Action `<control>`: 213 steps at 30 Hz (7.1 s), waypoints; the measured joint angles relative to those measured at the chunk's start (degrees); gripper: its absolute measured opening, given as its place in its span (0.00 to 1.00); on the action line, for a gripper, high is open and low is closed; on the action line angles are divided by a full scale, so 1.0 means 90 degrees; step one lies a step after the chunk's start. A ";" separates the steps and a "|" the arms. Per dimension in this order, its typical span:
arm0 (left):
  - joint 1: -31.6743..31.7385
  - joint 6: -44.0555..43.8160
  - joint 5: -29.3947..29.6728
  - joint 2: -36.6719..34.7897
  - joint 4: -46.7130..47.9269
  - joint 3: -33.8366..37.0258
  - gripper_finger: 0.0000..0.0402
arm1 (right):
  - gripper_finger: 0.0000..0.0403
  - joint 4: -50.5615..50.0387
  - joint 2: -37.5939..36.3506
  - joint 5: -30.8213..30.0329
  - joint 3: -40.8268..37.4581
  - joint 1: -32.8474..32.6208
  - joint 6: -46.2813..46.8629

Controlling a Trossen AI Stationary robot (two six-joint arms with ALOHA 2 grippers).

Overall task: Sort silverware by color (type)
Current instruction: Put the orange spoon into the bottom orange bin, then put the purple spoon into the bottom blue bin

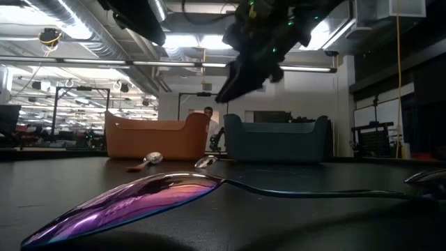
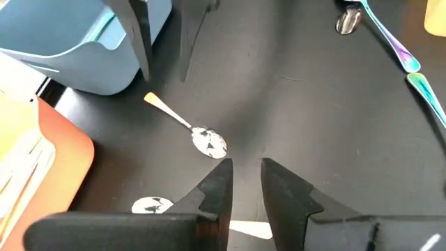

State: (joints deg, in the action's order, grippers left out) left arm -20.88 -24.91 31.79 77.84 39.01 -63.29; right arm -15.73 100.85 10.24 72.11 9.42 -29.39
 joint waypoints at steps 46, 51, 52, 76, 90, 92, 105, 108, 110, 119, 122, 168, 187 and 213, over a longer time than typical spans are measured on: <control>-0.0005 -0.0046 0.0005 0.0005 -0.0052 0.0000 0.17 | 0.34 -0.0267 0.1866 -0.0350 0.0497 0.0246 -0.1272; -0.0005 -0.0046 0.0005 0.0005 -0.0052 0.0000 0.17 | 0.34 -0.0274 0.1866 -0.0350 0.0497 0.0246 -0.1271; -0.0005 -0.0048 0.0005 0.0005 -0.0052 0.0000 0.17 | 0.34 -0.0277 0.1866 -0.0350 0.0497 0.0246 -0.1271; -0.0005 -0.0053 0.0005 0.0005 -0.0052 0.0000 0.17 | 0.01 -0.0258 0.1860 -0.0522 0.0494 0.0244 -0.1299; -0.0005 -0.0056 0.0005 0.0005 -0.0052 0.0000 0.17 | 0.00 -0.0351 0.1832 -0.0544 0.0494 0.0183 -0.1255; -0.0005 -0.0058 0.0005 0.0005 -0.0053 0.0000 0.17 | 0.00 -0.0426 0.1818 -0.0572 0.0496 0.0116 -0.1245; -0.0002 -0.0139 0.0005 0.0005 -0.0052 0.0000 0.17 | 0.00 -0.2814 0.1755 -0.0571 0.1557 -0.0441 -0.1063; -0.0009 -0.0228 0.0005 0.0005 -0.0051 0.0000 0.17 | 0.00 -0.3180 0.1619 -0.0569 0.1714 -0.0621 -0.1059; -0.0052 -0.0228 0.0007 0.0005 -0.0032 -0.0002 0.17 | 0.00 -0.3439 0.1436 -0.0570 0.1728 -0.0722 -0.1030; -0.0307 -0.0261 0.0014 0.0005 0.0178 -0.0002 0.17 | 0.00 -0.4923 0.0401 -0.0583 0.1730 -0.1055 -0.0067; -0.0361 -0.0432 0.0022 0.0005 0.0172 -0.0002 0.17 | 0.00 -0.5453 -0.0008 -0.0589 0.1730 -0.1266 0.0553; -0.0367 -0.0549 0.0058 0.0005 0.0162 -0.0002 0.17 | 0.00 -0.3821 -0.1177 -0.2506 -0.0204 -0.7812 1.0985; -0.0367 -0.0549 0.0058 0.0005 0.0157 -0.0002 0.17 | 0.00 -0.3179 -0.1177 -0.1855 -0.1156 -0.8084 1.0951; -0.0367 -0.0546 0.0056 0.0005 0.0157 -0.0002 0.17 | 0.21 -0.3079 -0.1177 -0.1899 -0.1286 -0.8086 1.0950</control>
State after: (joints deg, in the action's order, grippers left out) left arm -24.18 -29.82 32.29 77.89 40.42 -63.31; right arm -43.44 90.26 -6.85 60.53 -63.35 69.16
